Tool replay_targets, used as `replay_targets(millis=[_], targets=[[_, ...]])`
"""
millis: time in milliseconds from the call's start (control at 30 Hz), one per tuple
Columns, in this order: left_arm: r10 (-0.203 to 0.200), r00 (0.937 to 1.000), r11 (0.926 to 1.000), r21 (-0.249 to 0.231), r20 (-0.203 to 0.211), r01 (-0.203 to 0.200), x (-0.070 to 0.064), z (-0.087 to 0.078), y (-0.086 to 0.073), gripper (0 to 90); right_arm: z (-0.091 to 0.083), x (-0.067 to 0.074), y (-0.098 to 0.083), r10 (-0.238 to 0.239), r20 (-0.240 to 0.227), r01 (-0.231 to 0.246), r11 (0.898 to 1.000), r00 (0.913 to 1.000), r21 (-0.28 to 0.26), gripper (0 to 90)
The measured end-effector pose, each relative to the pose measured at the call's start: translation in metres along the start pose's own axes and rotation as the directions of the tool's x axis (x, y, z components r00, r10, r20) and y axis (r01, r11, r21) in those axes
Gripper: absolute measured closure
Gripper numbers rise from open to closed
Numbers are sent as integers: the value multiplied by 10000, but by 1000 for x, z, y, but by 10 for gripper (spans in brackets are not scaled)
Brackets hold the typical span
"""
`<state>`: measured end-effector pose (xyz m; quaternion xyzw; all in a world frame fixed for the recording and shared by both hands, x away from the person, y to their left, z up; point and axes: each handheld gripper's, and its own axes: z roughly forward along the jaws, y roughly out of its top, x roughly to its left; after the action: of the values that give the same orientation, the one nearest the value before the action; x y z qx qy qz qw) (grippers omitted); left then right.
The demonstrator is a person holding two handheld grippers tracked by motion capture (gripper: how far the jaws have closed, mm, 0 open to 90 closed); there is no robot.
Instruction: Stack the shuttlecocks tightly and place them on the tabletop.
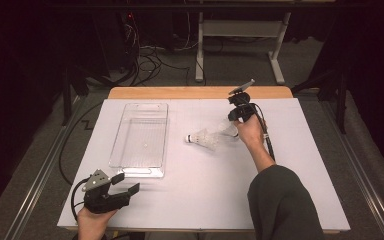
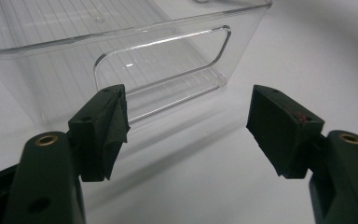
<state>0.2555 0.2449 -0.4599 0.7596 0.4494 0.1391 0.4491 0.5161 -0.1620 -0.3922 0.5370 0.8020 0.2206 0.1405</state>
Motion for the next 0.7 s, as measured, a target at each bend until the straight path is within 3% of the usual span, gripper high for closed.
replay_targets(millis=[333,700], targets=[[-50,10000,10000,-6,-38,50,0,0,0,300,-16,-6,-15,70,-261,-78,9995,9996,-298,894],[-119,9999,9999,-38,-48,119,1,-1,0,300,-34,-3,-36,-308,-724,256,9970,9969,-724,893]])
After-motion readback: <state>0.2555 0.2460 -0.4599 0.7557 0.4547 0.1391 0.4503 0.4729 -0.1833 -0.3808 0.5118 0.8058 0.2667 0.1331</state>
